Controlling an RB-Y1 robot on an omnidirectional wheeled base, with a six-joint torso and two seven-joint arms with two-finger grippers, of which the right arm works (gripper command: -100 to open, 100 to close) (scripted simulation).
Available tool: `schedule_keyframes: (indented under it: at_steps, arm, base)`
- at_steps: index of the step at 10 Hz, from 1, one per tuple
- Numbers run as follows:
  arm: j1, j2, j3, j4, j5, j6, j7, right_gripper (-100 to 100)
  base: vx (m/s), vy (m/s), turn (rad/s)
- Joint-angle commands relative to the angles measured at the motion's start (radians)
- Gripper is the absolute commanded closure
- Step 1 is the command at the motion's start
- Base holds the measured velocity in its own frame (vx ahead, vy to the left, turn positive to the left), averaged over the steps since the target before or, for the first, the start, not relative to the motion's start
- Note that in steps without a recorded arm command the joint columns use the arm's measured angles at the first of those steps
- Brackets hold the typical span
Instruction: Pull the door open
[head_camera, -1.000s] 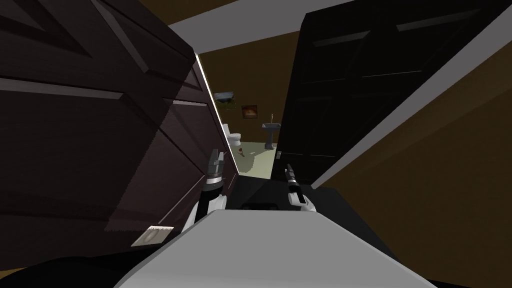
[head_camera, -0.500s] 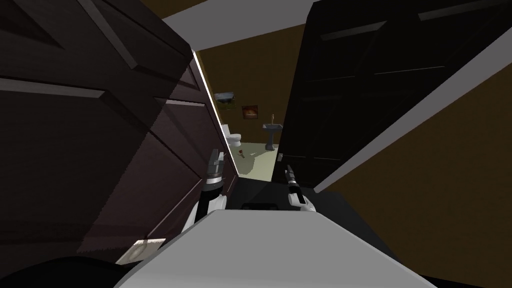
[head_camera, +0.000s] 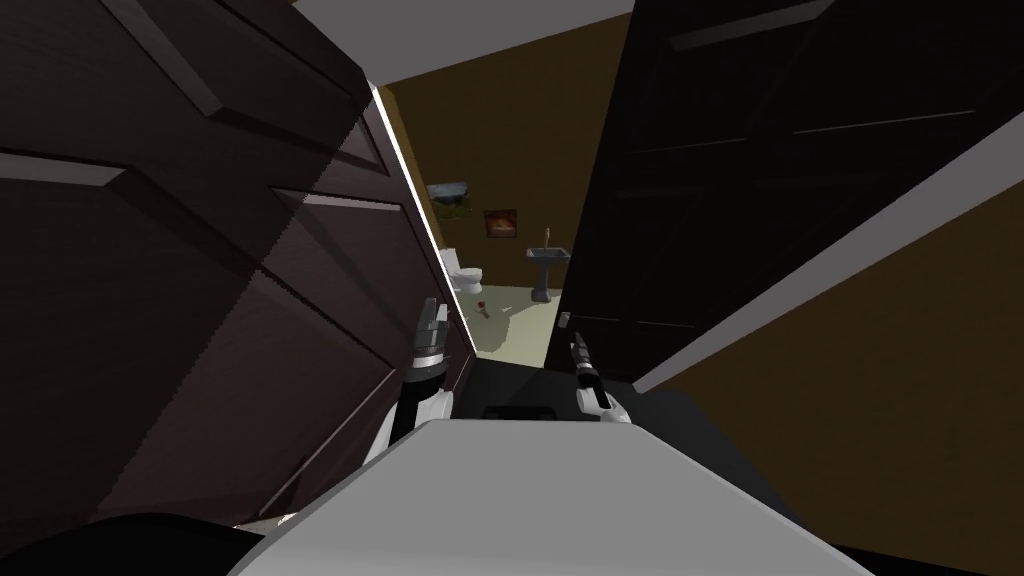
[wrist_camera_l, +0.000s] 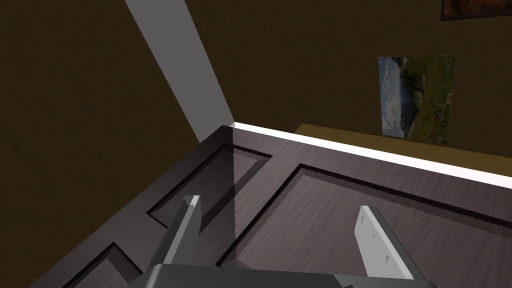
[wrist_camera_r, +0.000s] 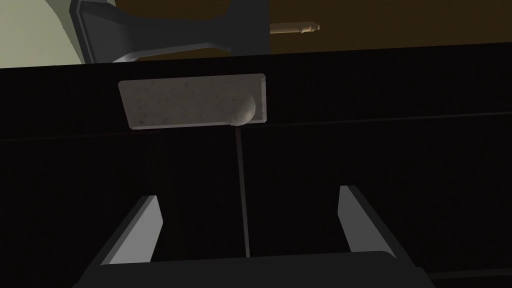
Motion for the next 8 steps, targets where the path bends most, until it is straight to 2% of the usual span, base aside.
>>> schedule_keyframes:
  at_steps: [1,2,6,8]
  arm:
    - [-0.012,0.000,-0.002,0.031,-0.003,-0.006,-0.002,-100]
    - [-0.006,0.000,-0.001,0.014,-0.002,-0.001,-0.001,-100]
    - [0.012,-0.043,-0.019,0.038,-0.015,-0.023,-0.037,-100]
    - [0.017,-0.056,-0.025,0.045,-0.019,-0.031,-0.048,-100]
  base:
    - [0.093,-0.011,0.014]
    - [0.042,-0.005,0.005]
    - [0.163,0.021,0.092]
    - [0.147,0.008,0.069]
